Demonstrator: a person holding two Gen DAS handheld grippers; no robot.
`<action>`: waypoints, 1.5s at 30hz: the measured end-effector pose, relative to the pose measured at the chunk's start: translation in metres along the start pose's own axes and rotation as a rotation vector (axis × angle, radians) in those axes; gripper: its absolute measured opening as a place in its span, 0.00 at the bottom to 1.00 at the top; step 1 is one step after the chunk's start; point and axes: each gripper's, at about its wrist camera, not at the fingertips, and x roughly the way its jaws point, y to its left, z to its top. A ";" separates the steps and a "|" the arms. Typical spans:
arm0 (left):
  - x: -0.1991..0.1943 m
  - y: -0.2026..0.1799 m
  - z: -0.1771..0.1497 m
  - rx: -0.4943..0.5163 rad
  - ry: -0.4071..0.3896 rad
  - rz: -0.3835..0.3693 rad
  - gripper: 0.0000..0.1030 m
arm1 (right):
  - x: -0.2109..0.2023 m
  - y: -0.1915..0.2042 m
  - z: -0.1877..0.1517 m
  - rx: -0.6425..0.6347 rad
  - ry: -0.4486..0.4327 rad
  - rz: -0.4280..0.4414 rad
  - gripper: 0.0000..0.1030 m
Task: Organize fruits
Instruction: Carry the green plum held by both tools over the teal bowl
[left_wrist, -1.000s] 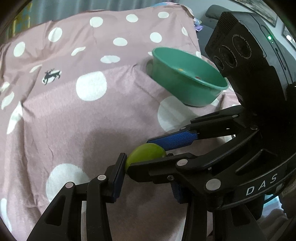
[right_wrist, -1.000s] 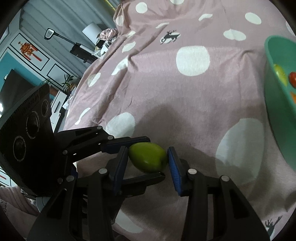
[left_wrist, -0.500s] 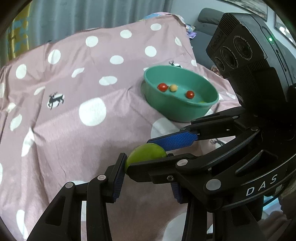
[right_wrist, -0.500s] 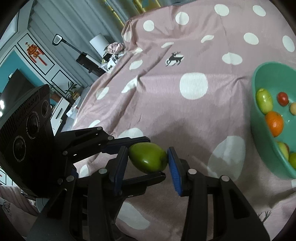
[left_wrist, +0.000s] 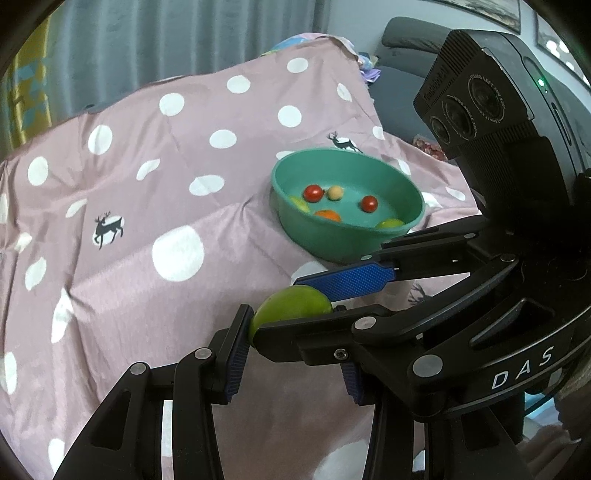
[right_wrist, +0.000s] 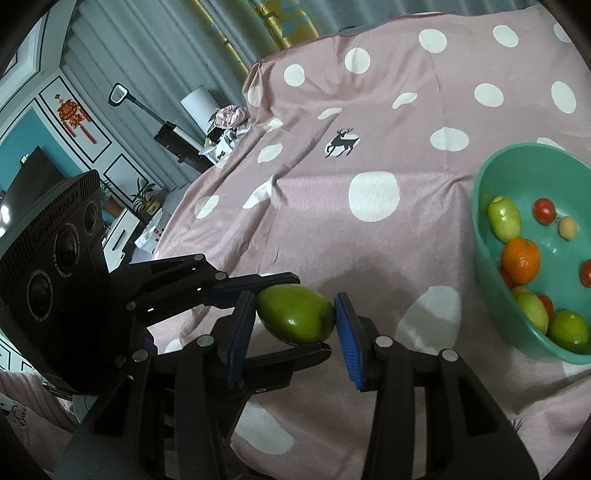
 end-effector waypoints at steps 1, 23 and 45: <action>0.000 -0.001 0.002 0.005 -0.002 0.001 0.43 | -0.002 0.000 0.000 0.000 -0.004 -0.001 0.43; 0.006 -0.024 0.029 0.079 -0.008 0.010 0.43 | -0.031 -0.018 0.002 0.032 -0.089 -0.004 0.43; 0.021 -0.044 0.057 0.141 -0.007 0.016 0.43 | -0.054 -0.043 0.002 0.067 -0.166 0.005 0.43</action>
